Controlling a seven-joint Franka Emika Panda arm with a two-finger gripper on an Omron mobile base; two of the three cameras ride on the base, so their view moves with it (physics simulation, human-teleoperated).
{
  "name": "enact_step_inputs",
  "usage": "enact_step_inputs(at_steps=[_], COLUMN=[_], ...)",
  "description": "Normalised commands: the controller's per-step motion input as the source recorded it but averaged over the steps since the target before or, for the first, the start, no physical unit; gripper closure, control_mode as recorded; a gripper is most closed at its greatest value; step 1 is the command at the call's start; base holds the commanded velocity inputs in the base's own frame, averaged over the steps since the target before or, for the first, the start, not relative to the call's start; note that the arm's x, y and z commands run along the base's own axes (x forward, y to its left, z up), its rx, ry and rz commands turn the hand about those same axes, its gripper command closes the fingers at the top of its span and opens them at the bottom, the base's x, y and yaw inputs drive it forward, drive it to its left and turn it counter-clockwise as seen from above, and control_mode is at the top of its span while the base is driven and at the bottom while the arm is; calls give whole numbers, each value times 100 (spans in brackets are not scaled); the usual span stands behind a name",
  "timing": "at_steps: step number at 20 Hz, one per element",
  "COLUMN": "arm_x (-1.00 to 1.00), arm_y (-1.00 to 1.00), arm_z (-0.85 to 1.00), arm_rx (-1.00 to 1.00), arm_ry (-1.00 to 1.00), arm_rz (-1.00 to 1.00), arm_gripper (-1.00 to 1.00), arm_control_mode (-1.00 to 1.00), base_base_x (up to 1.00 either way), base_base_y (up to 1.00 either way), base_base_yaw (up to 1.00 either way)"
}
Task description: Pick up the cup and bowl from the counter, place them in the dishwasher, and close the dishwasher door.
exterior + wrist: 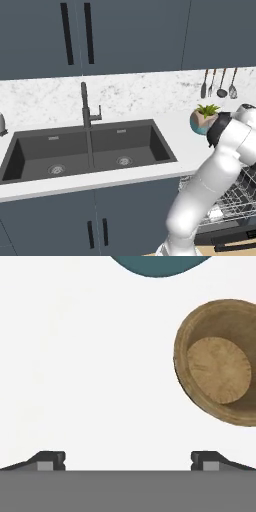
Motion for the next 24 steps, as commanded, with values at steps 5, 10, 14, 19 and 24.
enact_step_inputs(at_steps=[5, 10, 14, 19, 24], arm_x=[37, 26, 26, 33, 26], arm_y=[-31, -24, 0, 0, -8], arm_z=[0, 0, 0, 0, -5], arm_rx=[0, 0, 0, 0, 0], arm_ry=[0, 0, 2, 2, 5], arm_rz=[0, 0, 0, 2, 2], arm_gripper=[-100, -100, -100, -100, -100], arm_control_mode=[-100, -100, -100, -100, -100], base_base_x=[0, 0, 0, 0, 0], base_base_y=[0, 0, 0, 0, 0], base_base_yaw=[0, 0, 0, 0, 0])
